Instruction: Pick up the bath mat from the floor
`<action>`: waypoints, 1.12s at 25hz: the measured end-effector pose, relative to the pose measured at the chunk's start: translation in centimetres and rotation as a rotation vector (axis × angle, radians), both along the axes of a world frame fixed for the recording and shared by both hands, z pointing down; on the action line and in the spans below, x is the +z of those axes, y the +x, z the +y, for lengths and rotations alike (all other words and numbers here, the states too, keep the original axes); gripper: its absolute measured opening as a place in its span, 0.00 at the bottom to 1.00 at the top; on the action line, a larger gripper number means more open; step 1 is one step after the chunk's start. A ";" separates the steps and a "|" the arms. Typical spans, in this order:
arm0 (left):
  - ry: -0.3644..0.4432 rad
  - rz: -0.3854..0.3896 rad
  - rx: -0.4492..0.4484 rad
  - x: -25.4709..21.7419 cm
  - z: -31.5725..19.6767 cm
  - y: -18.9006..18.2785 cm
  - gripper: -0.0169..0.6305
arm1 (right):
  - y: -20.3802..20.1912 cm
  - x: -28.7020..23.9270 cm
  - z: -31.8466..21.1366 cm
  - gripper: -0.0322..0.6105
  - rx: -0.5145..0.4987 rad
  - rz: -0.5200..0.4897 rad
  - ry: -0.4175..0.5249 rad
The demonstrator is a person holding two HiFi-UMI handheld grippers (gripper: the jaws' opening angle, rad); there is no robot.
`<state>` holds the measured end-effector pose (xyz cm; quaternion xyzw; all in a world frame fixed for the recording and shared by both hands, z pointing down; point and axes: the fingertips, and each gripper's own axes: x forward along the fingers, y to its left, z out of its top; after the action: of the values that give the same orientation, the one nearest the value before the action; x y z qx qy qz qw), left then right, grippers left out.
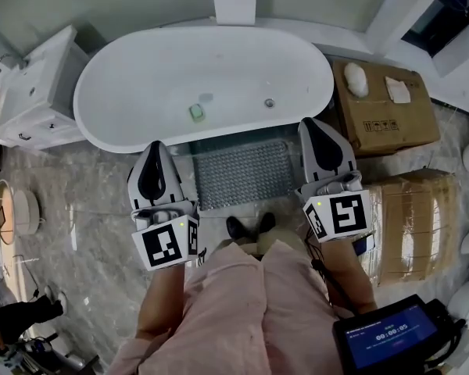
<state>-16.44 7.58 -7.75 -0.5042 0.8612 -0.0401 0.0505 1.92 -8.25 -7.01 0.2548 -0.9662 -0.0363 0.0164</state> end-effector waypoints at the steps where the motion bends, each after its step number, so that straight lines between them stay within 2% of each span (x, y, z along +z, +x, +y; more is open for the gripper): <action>1: 0.002 0.001 0.004 0.3 -0.6 0.2 0.06 | 0.2 0.3 -0.7 0.08 0.002 -0.002 -0.005; 4: 0.011 0.018 0.013 0.7 -1.9 0.6 0.06 | 0.6 0.9 -2.4 0.08 0.004 0.002 -0.015; 12: -0.017 0.052 -0.001 2.2 -1.0 1.1 0.06 | 1.1 2.0 -2.6 0.08 -0.003 0.022 -0.041; 20: -0.116 0.108 -0.019 6.6 -1.1 1.5 0.06 | 1.9 6.9 -2.8 0.08 -0.022 0.089 -0.131; 28: -0.244 0.198 -0.018 14.0 -0.4 2.1 0.06 | 2.8 14.5 -3.1 0.08 -0.008 0.173 -0.245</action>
<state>-14.35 7.14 6.25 -0.5003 0.8552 -0.0951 -0.0967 4.71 -11.39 7.49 0.2429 -0.9594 0.0598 0.1304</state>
